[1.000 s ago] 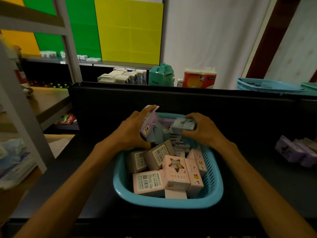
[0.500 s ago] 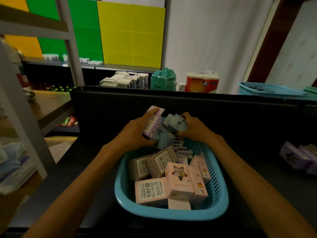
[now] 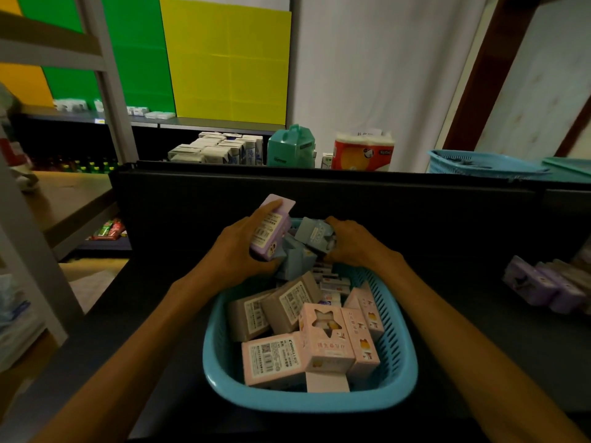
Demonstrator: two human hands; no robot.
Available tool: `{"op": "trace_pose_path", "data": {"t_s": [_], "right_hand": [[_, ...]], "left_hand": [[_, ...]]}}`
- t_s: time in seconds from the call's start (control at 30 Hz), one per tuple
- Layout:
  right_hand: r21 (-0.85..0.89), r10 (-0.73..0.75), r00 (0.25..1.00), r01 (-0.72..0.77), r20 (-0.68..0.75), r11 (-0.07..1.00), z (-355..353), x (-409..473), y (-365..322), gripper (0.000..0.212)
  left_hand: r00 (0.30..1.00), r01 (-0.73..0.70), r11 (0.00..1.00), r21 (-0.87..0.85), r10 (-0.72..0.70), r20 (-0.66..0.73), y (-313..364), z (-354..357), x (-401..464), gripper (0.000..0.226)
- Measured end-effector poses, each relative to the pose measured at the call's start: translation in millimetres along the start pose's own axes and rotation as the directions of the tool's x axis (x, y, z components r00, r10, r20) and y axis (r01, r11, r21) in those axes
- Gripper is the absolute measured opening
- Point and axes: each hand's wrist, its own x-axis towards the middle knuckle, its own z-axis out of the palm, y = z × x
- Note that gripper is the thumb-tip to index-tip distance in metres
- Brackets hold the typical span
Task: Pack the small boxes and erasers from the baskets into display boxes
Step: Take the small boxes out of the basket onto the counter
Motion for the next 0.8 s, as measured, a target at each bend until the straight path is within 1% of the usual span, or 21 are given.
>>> {"op": "trace_pose_path", "data": {"t_s": [0.13, 0.27, 0.4, 0.5, 0.7, 0.8], "right_hand": [[-0.003, -0.034, 0.998, 0.034, -0.045, 0.999, -0.9, -5.3, -3.1, 0.057], [-0.006, -0.042, 0.992, 0.042, -0.122, 0.999, -1.5, -10.7, -7.6, 0.053], [-0.073, -0.044, 0.994, 0.037, -0.102, 0.997, -0.8, -12.8, -11.1, 0.060], [-0.089, -0.030, 0.995, 0.021, -0.097, 0.996, -1.1, -14.1, -13.4, 0.061], [0.048, 0.026, 0.983, -0.018, -0.180, 0.999, -15.3, -33.0, -22.0, 0.063], [0.124, 0.046, 0.964, -0.013, -0.263, 0.992, -31.3, -53.5, -30.6, 0.065]], "left_hand": [[0.999, -0.013, 1.000, 0.002, 0.013, -0.036, 3.3, -4.9, -3.4, 0.102], [0.996, -0.035, 0.998, -0.053, 0.030, -0.089, 6.8, -14.0, -7.6, 0.101], [0.996, -0.040, 0.996, -0.081, 0.033, -0.087, 7.4, -15.9, -11.0, 0.100], [0.995, -0.050, 0.995, -0.086, 0.041, -0.095, 5.0, -14.9, -13.7, 0.100], [0.994, -0.065, 0.994, -0.086, 0.057, -0.096, 7.1, -16.2, -14.4, 0.100], [0.989, -0.082, 0.994, -0.074, 0.072, -0.125, 15.5, -21.0, -13.1, 0.100]]}}
